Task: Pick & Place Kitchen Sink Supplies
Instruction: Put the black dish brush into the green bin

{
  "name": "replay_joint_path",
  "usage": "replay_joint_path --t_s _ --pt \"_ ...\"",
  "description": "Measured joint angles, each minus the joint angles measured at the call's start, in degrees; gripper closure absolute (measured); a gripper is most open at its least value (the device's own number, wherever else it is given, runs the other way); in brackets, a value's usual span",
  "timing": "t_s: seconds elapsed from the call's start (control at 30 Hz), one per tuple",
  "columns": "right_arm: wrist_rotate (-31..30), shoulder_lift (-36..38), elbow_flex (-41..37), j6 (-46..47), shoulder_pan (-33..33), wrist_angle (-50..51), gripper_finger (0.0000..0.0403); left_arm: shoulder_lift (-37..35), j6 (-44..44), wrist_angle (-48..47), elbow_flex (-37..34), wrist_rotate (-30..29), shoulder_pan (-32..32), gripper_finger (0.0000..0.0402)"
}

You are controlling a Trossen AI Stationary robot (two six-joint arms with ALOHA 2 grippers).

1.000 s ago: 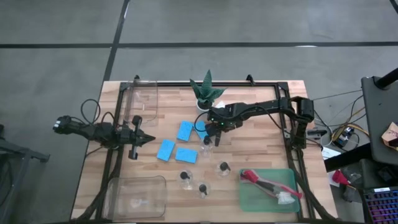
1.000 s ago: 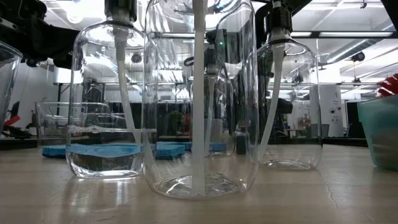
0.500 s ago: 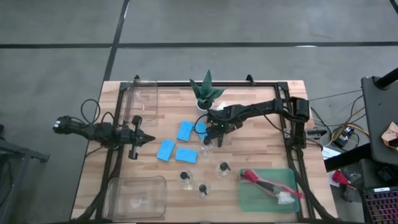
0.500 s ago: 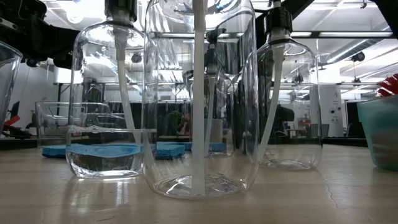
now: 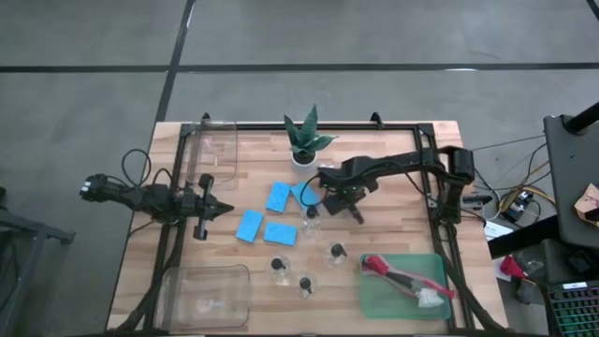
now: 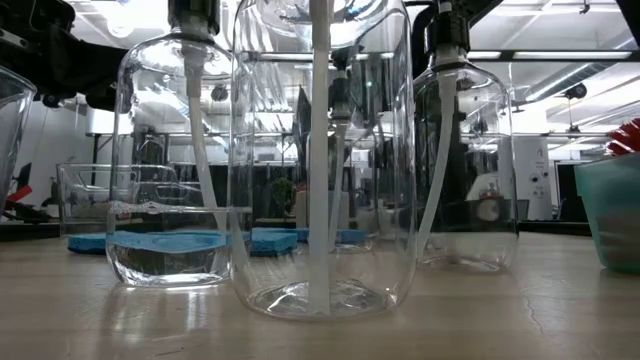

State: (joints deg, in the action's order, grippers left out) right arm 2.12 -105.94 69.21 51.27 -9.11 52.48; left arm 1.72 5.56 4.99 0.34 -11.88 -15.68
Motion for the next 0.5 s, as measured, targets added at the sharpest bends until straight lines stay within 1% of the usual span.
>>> replay_joint_path --t_s 0.27,0.5 --pt "-1.53 7.92 0.00 -4.51 1.58 8.08 0.0293 0.02 -0.01 -0.08 0.00 0.00 0.00 0.0401" --pt "-2.31 19.70 0.02 -7.73 6.33 21.18 0.0294 0.04 -0.01 -0.43 0.00 0.00 0.00 0.0401"
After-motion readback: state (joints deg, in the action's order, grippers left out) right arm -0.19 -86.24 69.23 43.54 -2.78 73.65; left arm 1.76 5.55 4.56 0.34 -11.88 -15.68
